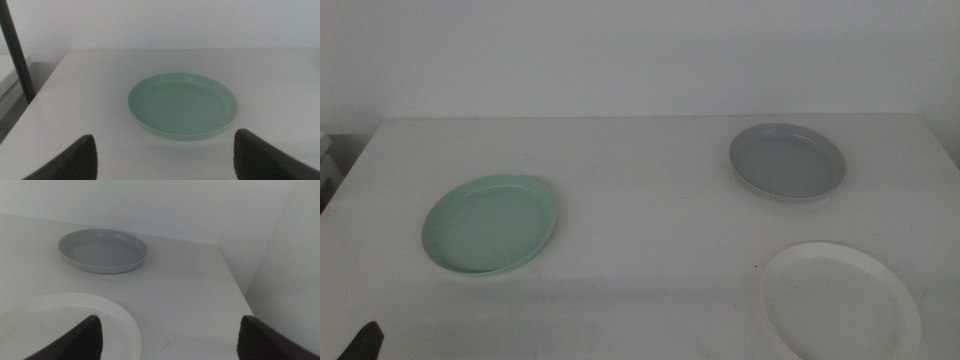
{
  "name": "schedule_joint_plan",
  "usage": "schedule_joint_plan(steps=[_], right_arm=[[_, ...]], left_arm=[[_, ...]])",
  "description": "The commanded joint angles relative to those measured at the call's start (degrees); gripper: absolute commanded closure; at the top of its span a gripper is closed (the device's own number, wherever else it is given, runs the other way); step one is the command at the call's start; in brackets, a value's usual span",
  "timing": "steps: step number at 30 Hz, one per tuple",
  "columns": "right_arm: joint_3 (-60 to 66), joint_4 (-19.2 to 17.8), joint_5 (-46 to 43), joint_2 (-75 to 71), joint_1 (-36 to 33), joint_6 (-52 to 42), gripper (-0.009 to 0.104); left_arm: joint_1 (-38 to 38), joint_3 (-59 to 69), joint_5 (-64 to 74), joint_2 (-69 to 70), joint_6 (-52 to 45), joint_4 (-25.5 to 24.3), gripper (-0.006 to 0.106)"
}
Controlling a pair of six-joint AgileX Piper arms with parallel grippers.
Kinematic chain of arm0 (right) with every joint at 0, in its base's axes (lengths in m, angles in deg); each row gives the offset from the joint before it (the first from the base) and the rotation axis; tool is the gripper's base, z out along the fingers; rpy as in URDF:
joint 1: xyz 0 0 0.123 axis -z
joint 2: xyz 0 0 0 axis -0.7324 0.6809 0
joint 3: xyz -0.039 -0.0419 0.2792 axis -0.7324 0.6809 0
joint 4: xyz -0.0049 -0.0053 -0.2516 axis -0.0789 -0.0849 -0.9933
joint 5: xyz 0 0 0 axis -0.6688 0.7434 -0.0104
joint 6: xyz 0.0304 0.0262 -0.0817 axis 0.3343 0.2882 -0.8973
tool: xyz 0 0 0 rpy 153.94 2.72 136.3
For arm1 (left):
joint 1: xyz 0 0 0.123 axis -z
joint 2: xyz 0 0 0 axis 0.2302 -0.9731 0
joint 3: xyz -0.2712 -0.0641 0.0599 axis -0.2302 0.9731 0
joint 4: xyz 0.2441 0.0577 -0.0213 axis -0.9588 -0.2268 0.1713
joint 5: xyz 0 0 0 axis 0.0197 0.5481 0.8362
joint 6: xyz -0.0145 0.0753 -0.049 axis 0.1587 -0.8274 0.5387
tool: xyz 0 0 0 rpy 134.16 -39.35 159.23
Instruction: Stack the three bowls on top of each other.
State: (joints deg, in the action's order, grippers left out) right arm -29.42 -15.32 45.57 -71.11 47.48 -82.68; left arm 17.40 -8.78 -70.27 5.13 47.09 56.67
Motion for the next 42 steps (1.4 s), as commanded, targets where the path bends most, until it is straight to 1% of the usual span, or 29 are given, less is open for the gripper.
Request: schedule_joint_plan(steps=[1,4,9,12,20,23,25,28,32,38,42], right_arm=[[-0.81,0.4,-4.57,-1.55,-0.09,-0.08,0.01],[-3.0,1.11,-3.14,-1.55,-0.09,-0.08,0.01],[-9.31,1.07,0.59,-1.11,-0.09,-0.08,0.01],[-13.19,2.48,3.23,0.48,-0.09,-0.08,0.01],[-24.33,2.9,13.94,9.73,-0.09,-0.08,0.01],[-28.58,3.05,16.15,14.42,-0.09,-0.13,0.01],[-32.06,4.27,18.22,18.46,-0.09,-0.02,0.01],[-38.24,7.73,28.11,24.35,-0.09,1.03,0.01],[-46.91,10.56,35.8,32.37,-0.09,1.52,0.01],[-57.07,15.75,43.01,43.11,-0.09,1.4,0.01],[-60.49,17.05,47.22,49.9,-0.09,1.21,0.01]], left_arm=[[-0.05,-0.25,-4.19,0.77,0.68,0.23,-0.004],[-0.05,-0.25,-4.19,0.77,0.68,0.23,-0.004],[-0.05,-0.25,-4.19,0.77,0.68,0.23,-0.004],[-0.05,-0.25,-4.19,0.77,0.68,0.23,-0.004],[-0.05,-0.25,-4.19,0.77,0.68,0.23,-0.004],[-0.05,-0.25,-4.19,0.77,0.68,0.23,-0.004],[-0.05,-0.25,-4.19,0.77,0.68,0.23,-0.004],[-0.05,-0.25,-4.19,0.77,0.68,0.23,-0.004],[-0.05,-0.25,-4.19,0.77,0.68,0.23,-0.004],[-0.05,-0.25,-4.19,0.77,0.68,0.23,-0.004],[-0.05,-0.25,-4.19,0.77,0.68,0.23,-0.004]])
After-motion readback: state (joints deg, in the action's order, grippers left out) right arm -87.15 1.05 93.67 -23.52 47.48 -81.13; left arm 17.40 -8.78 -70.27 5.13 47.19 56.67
